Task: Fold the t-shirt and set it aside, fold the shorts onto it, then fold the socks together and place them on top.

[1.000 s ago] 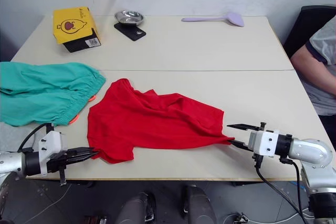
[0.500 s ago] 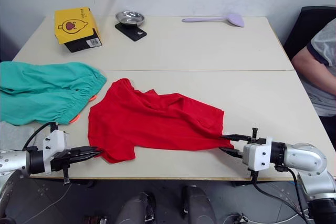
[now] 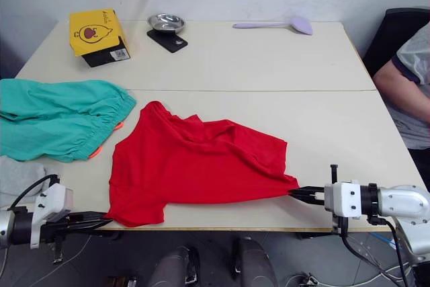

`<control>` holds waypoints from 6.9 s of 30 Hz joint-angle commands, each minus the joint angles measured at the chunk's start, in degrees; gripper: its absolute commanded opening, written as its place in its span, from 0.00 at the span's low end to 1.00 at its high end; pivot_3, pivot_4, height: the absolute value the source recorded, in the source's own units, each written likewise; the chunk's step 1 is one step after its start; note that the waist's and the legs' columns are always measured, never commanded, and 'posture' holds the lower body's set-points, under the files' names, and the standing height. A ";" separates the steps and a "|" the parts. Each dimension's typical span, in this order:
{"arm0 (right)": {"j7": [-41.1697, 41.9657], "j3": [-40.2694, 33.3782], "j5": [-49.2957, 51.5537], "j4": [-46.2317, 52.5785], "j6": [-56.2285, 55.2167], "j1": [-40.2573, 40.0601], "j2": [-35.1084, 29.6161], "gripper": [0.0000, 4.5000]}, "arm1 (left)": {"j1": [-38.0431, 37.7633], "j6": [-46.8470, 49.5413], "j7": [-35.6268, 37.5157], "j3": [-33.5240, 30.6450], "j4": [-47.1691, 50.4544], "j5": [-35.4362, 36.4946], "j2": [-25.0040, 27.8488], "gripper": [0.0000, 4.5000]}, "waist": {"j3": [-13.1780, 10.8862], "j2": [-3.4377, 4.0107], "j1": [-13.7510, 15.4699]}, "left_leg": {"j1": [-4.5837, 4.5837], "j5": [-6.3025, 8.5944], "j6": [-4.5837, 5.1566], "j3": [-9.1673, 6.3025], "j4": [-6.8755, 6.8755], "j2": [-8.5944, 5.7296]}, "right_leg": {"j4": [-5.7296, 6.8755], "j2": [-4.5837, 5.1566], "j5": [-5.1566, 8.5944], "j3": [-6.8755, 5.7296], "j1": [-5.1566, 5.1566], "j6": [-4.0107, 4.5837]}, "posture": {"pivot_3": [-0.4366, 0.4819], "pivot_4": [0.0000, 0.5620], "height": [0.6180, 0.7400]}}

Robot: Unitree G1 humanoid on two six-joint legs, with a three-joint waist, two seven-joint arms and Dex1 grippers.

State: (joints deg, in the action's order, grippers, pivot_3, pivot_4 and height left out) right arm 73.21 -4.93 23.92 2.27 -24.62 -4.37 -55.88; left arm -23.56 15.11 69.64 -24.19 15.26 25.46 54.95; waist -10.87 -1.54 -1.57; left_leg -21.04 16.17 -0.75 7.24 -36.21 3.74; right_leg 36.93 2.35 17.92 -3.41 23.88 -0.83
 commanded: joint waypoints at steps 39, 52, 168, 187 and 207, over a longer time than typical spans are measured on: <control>-20.94 6.76 -14.12 -36.82 -26.99 39.25 4.94 0.02 | 38.30 -20.89 -15.11 7.01 -15.30 -2.29 -4.97 0.00 | -0.38 -0.33 -2.07 | -0.49 -0.46 -0.16 2.20 -0.89 0.21 | 1.09 0.01 -0.75 0.96 1.51 -0.33 | 0.48 0.27 1.00; -8.74 5.48 -8.08 -29.00 -22.80 19.50 0.37 0.02 | 9.15 -6.16 -6.38 5.70 3.51 0.47 -0.68 0.00 | -0.36 -0.30 -1.37 | 0.03 -0.15 -0.09 1.74 -0.88 0.19 | 0.81 0.06 -0.60 0.67 0.72 -0.09 | 0.48 0.27 1.00; -11.71 2.01 -11.85 -16.76 9.82 12.74 12.83 0.00 | 32.89 -2.96 -21.66 21.07 -15.16 -12.13 -16.19 0.00 | -0.25 -0.42 -0.21 | -0.04 0.10 0.16 1.40 -0.88 0.12 | 0.79 0.13 -0.52 0.41 0.61 -0.21 | 0.48 0.27 1.00; -5.65 -5.35 -4.18 -22.31 7.91 15.88 8.93 0.19 | 28.46 -10.01 -14.24 12.19 -12.64 -4.85 -13.06 0.13 | -0.05 -0.37 -0.14 | -0.06 0.11 0.13 1.39 -0.82 0.17 | 0.79 0.10 -0.49 0.38 0.66 -0.15 | 0.48 0.27 1.00; -14.37 0.01 -19.83 -18.36 -3.98 10.67 8.54 0.57 | 25.48 -22.75 -17.59 20.68 -15.15 -23.54 -8.47 0.52 | -0.05 -0.32 -0.04 | -0.05 0.18 0.20 1.43 -0.74 0.16 | 0.50 0.11 -0.48 0.40 0.60 -0.14 | 0.48 0.27 1.00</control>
State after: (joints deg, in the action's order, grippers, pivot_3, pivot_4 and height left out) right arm 60.22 -4.95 5.73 -14.26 -27.00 6.04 -46.99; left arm 1.98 -8.29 53.26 -4.46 1.94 4.99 45.57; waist -10.92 -1.85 -1.62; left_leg -21.07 16.34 -0.54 8.67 -36.94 3.89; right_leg 37.43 2.46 17.44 -3.01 24.46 -0.97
